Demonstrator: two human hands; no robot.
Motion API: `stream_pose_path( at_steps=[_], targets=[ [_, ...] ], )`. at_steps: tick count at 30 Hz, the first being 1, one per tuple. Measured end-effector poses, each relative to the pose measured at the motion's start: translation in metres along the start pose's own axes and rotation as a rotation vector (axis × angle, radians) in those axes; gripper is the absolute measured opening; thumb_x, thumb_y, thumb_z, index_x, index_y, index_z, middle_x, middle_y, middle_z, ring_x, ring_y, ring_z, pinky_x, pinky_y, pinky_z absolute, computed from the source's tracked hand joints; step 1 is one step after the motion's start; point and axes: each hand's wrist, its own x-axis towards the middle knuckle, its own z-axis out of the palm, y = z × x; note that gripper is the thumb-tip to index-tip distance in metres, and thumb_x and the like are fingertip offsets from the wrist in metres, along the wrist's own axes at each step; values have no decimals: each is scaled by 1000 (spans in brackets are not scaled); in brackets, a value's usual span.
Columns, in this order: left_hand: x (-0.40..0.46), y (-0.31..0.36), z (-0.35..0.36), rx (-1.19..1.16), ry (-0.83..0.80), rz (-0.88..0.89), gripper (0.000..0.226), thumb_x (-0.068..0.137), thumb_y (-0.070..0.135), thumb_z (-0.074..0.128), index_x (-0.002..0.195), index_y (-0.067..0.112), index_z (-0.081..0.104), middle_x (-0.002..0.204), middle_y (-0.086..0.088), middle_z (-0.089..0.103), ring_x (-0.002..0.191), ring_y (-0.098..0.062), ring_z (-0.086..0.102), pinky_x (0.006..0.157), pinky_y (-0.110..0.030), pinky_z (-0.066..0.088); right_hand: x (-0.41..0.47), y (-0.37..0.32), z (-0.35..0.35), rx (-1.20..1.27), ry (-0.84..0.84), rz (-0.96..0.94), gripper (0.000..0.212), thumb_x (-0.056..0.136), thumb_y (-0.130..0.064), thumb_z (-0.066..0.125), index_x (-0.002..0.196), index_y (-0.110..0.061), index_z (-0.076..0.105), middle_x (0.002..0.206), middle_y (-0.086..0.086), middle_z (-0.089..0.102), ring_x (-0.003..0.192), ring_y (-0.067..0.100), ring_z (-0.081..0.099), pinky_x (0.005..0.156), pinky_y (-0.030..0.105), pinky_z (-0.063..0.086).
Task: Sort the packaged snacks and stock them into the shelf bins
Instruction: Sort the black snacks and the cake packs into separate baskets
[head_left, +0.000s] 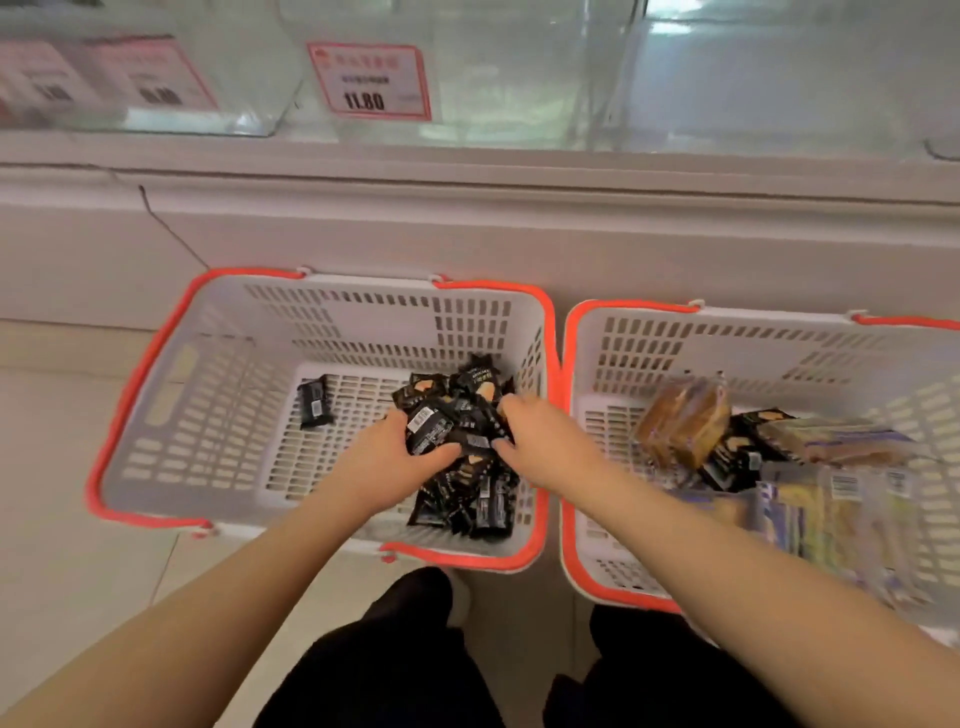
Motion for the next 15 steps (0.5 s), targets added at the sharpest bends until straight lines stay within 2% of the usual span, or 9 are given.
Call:
stream_pose_path(
  at_steps=[2, 4, 7, 9, 11, 12, 15],
  targets=[
    [1, -18, 5, 6, -19, -66, 69, 78, 62, 58, 125, 12, 43, 99, 0, 58, 79, -15, 55, 54, -22, 34, 1, -9, 4, -111, -91, -56, 28, 93, -20, 50, 116, -4, 49, 115, 14, 52, 107, 30, 53, 84, 37, 44],
    [7, -28, 14, 14, -7, -100, 84, 78, 63, 56, 136, 6, 35, 115, -9, 59, 95, -25, 58, 67, -28, 43, -4, -9, 0, -91, -20, -88, 24, 94, -22, 48, 112, -7, 53, 112, 10, 54, 106, 26, 52, 86, 35, 44],
    [15, -27, 32, 24, -21, -87, 78, 79, 65, 53, 130, 8, 36, 124, -14, 48, 106, -31, 55, 81, -34, 46, -19, 3, -7, -32, 176, -90, 17, 94, -19, 44, 104, -11, 56, 106, 4, 57, 102, 21, 50, 81, 27, 38],
    [18, -20, 42, 224, -108, -44, 77, 82, 66, 47, 132, 9, 35, 130, -15, 40, 114, -34, 49, 89, -39, 43, -33, 18, -8, -15, 247, -17, 18, 95, -18, 44, 107, -12, 56, 108, 2, 57, 104, 18, 49, 80, 27, 39],
    [17, -11, 46, 473, -126, 84, 69, 86, 63, 42, 134, 14, 38, 134, -11, 38, 122, -31, 42, 98, -41, 37, -50, 39, -3, 2, 283, 84, 21, 94, -16, 46, 112, -12, 55, 111, 3, 55, 107, 18, 47, 82, 28, 40],
    [16, -6, 46, 518, -88, 188, 61, 88, 58, 41, 132, 16, 41, 133, -7, 40, 123, -28, 41, 100, -40, 34, -59, 51, 0, 13, 278, 140, 23, 93, -15, 47, 114, -11, 54, 113, 4, 53, 109, 20, 47, 85, 30, 40],
    [11, 29, 39, 385, 48, 619, 34, 91, 34, 46, 115, 12, 56, 114, -5, 53, 107, -26, 52, 88, -37, 41, -82, 94, 7, 47, 200, 349, 28, 92, -15, 50, 119, -10, 52, 118, 7, 51, 113, 23, 46, 88, 33, 41]
  ],
)
